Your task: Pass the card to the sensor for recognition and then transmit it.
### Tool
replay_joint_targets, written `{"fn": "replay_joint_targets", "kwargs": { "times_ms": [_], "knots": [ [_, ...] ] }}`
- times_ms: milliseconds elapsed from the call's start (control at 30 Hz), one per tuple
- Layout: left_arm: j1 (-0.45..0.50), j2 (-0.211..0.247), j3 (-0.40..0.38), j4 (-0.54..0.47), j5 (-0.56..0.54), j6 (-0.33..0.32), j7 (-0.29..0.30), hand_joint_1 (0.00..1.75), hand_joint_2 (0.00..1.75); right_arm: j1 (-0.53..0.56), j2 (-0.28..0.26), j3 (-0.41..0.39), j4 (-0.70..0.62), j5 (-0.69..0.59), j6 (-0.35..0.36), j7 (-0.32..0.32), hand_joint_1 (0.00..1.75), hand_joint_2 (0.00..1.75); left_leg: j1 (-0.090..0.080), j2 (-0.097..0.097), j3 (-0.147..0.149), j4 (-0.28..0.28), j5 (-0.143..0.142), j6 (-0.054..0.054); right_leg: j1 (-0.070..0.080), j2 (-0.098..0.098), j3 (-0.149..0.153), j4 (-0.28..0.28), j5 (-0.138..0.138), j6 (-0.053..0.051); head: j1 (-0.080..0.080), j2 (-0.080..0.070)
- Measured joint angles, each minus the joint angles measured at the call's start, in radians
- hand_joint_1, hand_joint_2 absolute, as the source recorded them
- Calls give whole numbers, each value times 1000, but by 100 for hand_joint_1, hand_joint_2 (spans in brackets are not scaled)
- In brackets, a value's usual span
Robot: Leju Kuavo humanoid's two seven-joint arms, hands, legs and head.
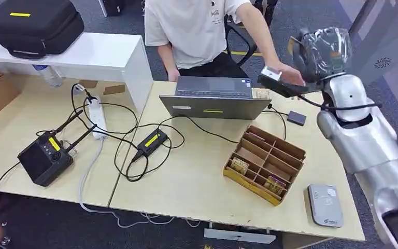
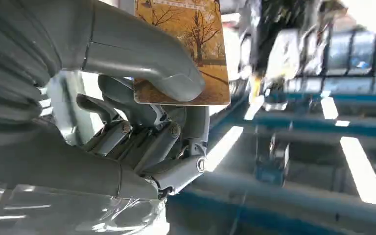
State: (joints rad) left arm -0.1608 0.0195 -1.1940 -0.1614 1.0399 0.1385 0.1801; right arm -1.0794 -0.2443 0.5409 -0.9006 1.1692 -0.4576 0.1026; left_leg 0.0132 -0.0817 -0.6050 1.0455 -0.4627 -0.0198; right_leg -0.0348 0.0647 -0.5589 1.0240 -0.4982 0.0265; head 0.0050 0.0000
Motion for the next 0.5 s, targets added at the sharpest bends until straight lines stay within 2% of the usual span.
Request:
{"fn": "replay_joint_targets", "kwargs": {
  "times_ms": [100, 200, 500],
  "knots": [
    [-3, 0, -16, 0, 0, -3, -4, 0, 175, -86, 57, 17, 141, 1, -42, -9, 175, 175, 1, -3, 0, 0, 1, -1, 0, -2, 0, 0, 0, 0, -1, 0],
    [-4, 1, -25, 0, 0, -4, -5, 0, 175, -124, 88, 26, 224, 1, -50, -12, 175, 175, 1, -4, -1, 0, 1, -1, 0, -4, 1, 0, 0, 0, 0, 0],
    [-5, 3, -37, 0, 0, -4, -5, 0, 175, -157, 119, 42, 315, 1, -57, -15, 175, 175, 0, -4, -1, 0, 1, -1, 0, -4, 0, -1, 0, 0, 0, 0]
  ]
}}
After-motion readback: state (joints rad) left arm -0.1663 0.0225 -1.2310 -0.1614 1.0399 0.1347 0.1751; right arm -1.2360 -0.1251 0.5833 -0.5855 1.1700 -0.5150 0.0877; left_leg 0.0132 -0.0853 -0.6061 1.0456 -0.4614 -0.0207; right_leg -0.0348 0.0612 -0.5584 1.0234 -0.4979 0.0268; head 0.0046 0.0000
